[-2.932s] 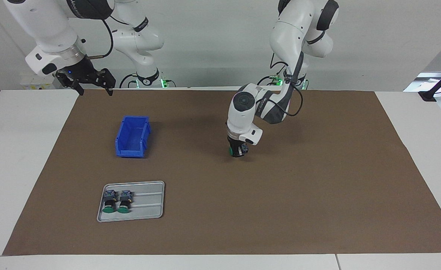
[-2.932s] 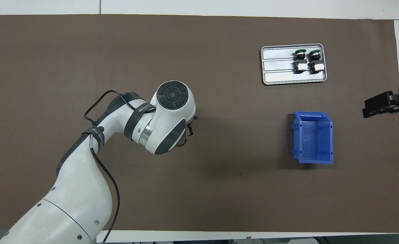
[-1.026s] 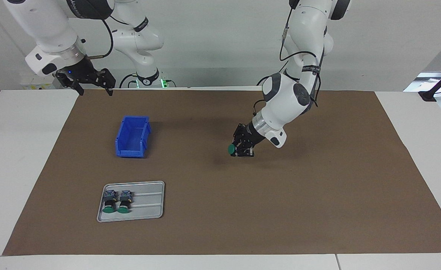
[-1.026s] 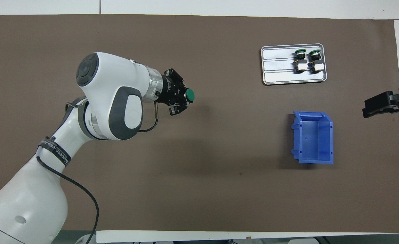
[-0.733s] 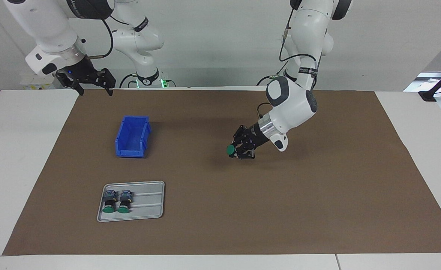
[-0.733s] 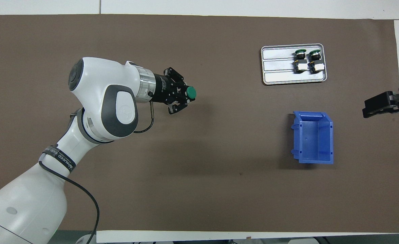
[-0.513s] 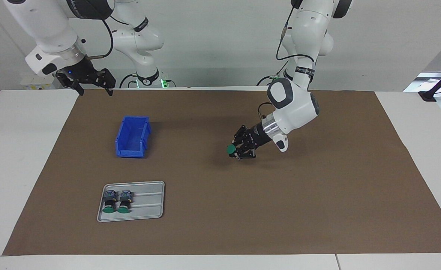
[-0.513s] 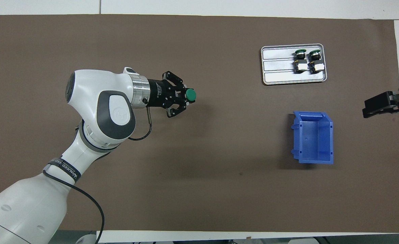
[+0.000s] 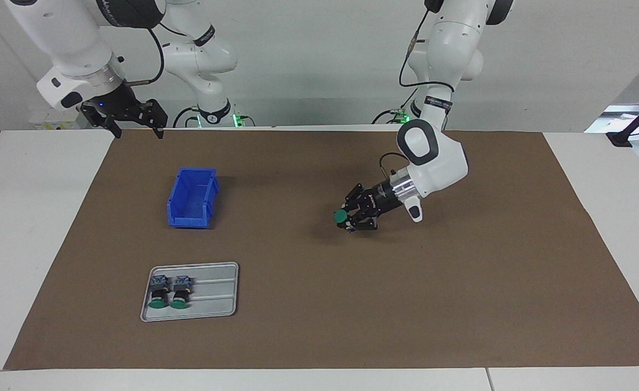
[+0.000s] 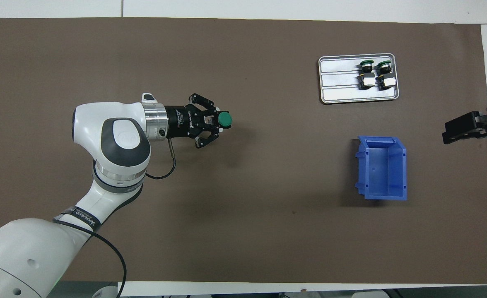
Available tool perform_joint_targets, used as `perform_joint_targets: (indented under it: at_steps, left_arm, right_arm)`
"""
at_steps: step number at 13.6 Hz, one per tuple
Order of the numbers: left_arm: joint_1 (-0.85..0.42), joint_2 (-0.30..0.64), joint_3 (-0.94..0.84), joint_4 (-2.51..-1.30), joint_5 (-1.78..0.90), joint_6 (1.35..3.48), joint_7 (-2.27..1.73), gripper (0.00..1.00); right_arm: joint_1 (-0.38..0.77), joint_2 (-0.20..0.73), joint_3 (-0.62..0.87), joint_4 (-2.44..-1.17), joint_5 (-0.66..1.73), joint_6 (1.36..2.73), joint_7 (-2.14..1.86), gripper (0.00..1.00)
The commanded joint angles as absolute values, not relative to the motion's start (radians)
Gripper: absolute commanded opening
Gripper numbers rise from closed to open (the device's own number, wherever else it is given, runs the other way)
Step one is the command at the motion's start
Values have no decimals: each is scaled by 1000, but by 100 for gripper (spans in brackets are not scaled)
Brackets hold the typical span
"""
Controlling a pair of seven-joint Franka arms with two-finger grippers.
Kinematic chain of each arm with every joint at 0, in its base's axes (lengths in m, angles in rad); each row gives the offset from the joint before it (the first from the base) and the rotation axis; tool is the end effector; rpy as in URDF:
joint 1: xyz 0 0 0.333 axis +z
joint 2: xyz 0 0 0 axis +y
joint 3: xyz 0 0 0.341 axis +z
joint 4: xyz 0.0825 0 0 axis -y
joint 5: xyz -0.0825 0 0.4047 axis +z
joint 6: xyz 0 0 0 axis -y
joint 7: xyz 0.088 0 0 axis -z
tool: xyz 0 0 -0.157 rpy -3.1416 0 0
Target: Place and press button with both arms
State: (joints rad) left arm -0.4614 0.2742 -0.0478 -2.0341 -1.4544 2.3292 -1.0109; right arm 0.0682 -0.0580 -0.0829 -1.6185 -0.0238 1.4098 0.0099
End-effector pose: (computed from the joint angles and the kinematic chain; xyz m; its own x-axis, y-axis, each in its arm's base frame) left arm 0.5420 -0.3624 0.3086 -0.0013 0.5158 -0.8567 0.9991 0.0366 0.0205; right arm 0.5298 -0.0130 0.5964 0.9883 -0.0274 -0.1501 -0.0246 -0.9995 0.0205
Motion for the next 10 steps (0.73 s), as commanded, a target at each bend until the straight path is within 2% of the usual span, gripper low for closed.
perform_joint_targets:
  at_steps: [1, 3, 5, 10]
  left_arm:
    - [-427, 247, -51, -2078, -1529, 2267, -933, 7]
    - [-423, 253, -51, -2088, -1600, 2244, -875, 7]
    - [-426, 241, -51, -2147, -1679, 2231, -778, 6]
    - [-423, 261, -51, -2172, -1773, 2183, -675, 6]
  right_arm:
    - [60, -69, -80, -1629, -21, 1407, -11, 99]
    - [60, -69, -80, -1629, -21, 1407, -11, 99]
    - [60, -69, -80, -1629, -21, 1407, -11, 99]
    - [60, -67, -80, -1629, -21, 1407, -11, 99]
